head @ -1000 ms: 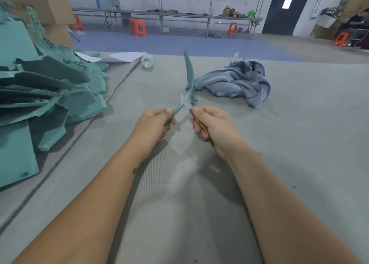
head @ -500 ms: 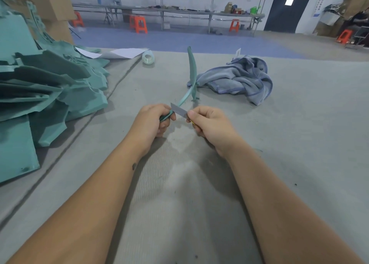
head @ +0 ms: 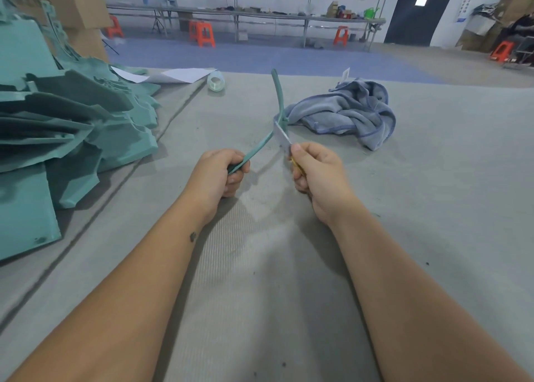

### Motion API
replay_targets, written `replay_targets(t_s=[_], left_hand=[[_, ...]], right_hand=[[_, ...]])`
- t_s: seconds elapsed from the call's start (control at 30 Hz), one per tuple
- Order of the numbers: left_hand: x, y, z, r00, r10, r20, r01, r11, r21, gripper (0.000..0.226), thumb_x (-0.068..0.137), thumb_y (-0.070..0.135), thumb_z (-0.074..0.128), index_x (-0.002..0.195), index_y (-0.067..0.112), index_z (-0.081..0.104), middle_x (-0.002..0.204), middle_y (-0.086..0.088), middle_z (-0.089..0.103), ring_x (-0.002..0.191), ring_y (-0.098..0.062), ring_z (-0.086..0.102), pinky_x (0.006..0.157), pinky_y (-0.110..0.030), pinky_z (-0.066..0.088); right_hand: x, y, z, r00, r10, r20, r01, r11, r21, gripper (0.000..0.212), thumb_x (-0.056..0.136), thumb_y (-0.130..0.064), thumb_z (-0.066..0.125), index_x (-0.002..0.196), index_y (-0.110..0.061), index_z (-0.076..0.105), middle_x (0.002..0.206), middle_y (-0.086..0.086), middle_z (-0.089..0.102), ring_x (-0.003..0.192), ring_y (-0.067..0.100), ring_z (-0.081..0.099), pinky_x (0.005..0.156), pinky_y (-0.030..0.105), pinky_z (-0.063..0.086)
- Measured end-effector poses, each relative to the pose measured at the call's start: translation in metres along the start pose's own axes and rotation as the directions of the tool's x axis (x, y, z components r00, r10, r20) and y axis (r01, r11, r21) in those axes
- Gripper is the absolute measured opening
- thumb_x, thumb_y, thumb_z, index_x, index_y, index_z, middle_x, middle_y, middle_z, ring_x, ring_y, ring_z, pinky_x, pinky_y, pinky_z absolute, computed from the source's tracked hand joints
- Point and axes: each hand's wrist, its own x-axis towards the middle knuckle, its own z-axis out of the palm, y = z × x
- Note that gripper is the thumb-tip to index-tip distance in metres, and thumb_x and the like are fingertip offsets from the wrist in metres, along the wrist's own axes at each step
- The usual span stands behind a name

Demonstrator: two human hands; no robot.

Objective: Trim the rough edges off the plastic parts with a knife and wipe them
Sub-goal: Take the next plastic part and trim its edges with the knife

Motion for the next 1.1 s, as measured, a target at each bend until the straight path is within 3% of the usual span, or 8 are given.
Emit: replay_targets(t_s=[0.13,0.23,0.4,0.6,0.67,0.83,1.0,1.1], left_hand=[[0.001,0.003,0.002,1.0,-0.027,0.001,0.027,1.0,0.007,0.03,0.088,0.003,0.031,0.061,0.007,0.046,0.036,0.002,0.027,0.03,-0.009,0.017,0.038,-0.018,0.011],[0.002,0.006,0.003,0.996,-0.083,0.012,0.083,0.997,0.003,0.031,0.089,0.002,0.029,0.061,0.006,0.042,0.033,0.002,0.025,0.026,-0.009,0.016,0.037,-0.014,0.01],[-0.001,0.009,0.005,0.996,-0.091,0.0,0.091,0.996,0.005,0.032,0.089,0.002,0.029,0.059,0.006,0.041,0.033,0.002,0.024,0.026,-0.009,0.016,0.036,-0.015,0.011],[-0.002,0.011,0.007,0.994,-0.108,0.002,0.108,0.993,0.044,0.034,0.094,0.005,0.029,0.062,0.01,0.039,0.032,0.006,0.029,0.025,-0.006,0.022,0.034,-0.013,0.014],[-0.003,0.012,0.007,0.992,-0.123,0.008,0.122,0.991,0.057,0.033,0.092,0.003,0.028,0.061,0.008,0.039,0.032,0.004,0.027,0.024,-0.008,0.019,0.036,-0.013,0.012],[-0.004,0.009,0.005,0.998,-0.066,0.0,0.066,0.997,0.036,0.032,0.089,0.002,0.029,0.061,0.007,0.042,0.035,0.002,0.025,0.028,-0.009,0.017,0.038,-0.018,0.011],[-0.002,0.01,0.007,0.996,-0.091,-0.003,0.091,0.993,0.073,0.033,0.091,0.002,0.028,0.061,0.007,0.04,0.033,0.003,0.026,0.027,-0.009,0.018,0.038,-0.017,0.012],[-0.003,0.004,0.005,1.0,-0.009,0.0,0.009,0.999,0.04,0.031,0.089,0.004,0.031,0.061,0.008,0.043,0.036,0.004,0.027,0.032,-0.009,0.019,0.04,-0.021,0.012]], right_hand=[[-0.004,0.004,0.007,0.972,-0.03,0.234,0.069,0.984,-0.162,0.027,0.088,-0.032,0.058,0.064,-0.028,0.068,0.05,-0.007,0.049,0.043,0.001,0.039,0.043,0.011,0.032],[-0.001,0.008,0.007,0.984,-0.037,0.173,0.071,0.978,-0.194,0.028,0.092,-0.029,0.056,0.065,-0.026,0.065,0.05,-0.009,0.049,0.046,0.001,0.04,0.045,0.011,0.033],[0.004,0.007,0.001,0.999,-0.033,-0.032,0.031,0.998,-0.055,0.028,0.098,-0.022,0.053,0.071,-0.022,0.059,0.049,-0.008,0.048,0.042,0.003,0.035,0.04,0.014,0.029],[-0.007,0.004,0.008,0.953,-0.058,0.296,0.121,0.973,-0.197,0.025,0.097,-0.02,0.055,0.073,-0.021,0.062,0.049,-0.007,0.05,0.042,0.0,0.041,0.043,0.011,0.032],[-0.005,0.004,0.009,0.966,-0.044,0.254,0.102,0.97,-0.219,0.027,0.099,-0.018,0.053,0.073,-0.019,0.06,0.048,-0.007,0.05,0.041,0.0,0.04,0.042,0.011,0.031],[0.004,0.004,0.002,1.0,0.003,-0.014,-0.004,0.996,-0.088,0.033,0.098,-0.026,0.054,0.067,-0.024,0.063,0.051,-0.005,0.05,0.04,0.006,0.035,0.039,0.017,0.029],[0.0,0.006,0.004,0.966,-0.001,0.257,0.044,0.986,-0.162,0.027,0.092,-0.033,0.057,0.068,-0.027,0.068,0.051,-0.003,0.051,0.041,0.008,0.037,0.04,0.018,0.029],[0.001,0.006,0.007,0.985,0.015,0.173,0.018,0.981,-0.192,0.029,0.094,-0.028,0.056,0.067,-0.023,0.064,0.05,-0.004,0.051,0.041,0.007,0.039,0.04,0.017,0.032]])
